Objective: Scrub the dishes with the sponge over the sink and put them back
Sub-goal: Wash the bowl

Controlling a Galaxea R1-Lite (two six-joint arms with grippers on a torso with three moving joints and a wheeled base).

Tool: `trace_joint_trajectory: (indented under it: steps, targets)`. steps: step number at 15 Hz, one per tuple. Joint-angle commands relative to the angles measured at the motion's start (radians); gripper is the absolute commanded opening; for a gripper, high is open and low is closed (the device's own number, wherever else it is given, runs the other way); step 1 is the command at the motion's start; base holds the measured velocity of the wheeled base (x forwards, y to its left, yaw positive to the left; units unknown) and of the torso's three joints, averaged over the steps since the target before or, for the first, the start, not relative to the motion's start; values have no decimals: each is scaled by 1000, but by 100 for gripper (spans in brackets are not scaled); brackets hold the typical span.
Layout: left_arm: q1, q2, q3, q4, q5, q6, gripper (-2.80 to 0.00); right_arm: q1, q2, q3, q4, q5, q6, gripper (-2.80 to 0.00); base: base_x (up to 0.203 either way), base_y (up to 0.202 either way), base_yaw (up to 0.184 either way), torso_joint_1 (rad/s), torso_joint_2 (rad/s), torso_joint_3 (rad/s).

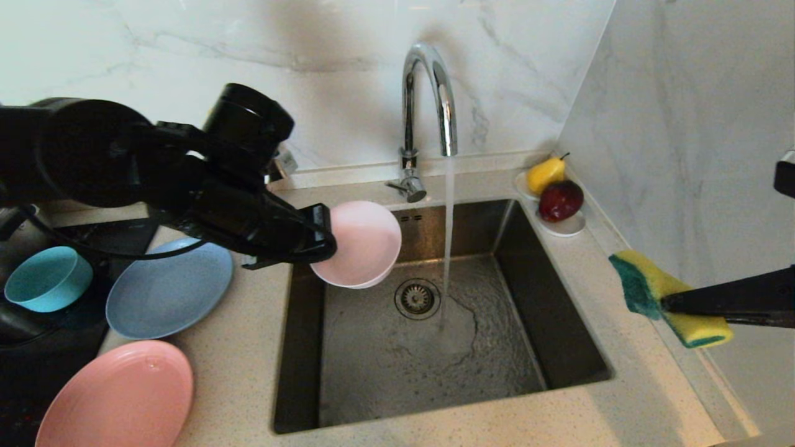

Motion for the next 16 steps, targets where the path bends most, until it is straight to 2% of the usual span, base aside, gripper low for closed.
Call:
trace_joint_trajectory:
  steps: [1, 4, 7, 13, 16]
  targets:
    - [-60, 170, -100, 4, 17, -54, -280, 0, -12, 4, 7, 3, 3, -280, 0, 0, 0, 0, 0, 0]
    - [-89, 306, -219, 6, 32, -125, -280, 0, -9, -2, 5, 3, 1, -280, 0, 0, 0, 0, 0, 0]
    - [-96, 390, -309, 4, 34, -168, -280, 0, -4, -4, 5, 3, 1, -280, 0, 0, 0, 0, 0, 0]
    - [-101, 450, -317, -101, 33, -194, -280, 0, 5, -2, 1, 5, 0, -280, 0, 0, 0, 0, 0, 0]
    - [-113, 460, -317, -103, 31, -212, -280, 0, 10, 1, -1, 6, 0, -280, 0, 0, 0, 0, 0, 0]
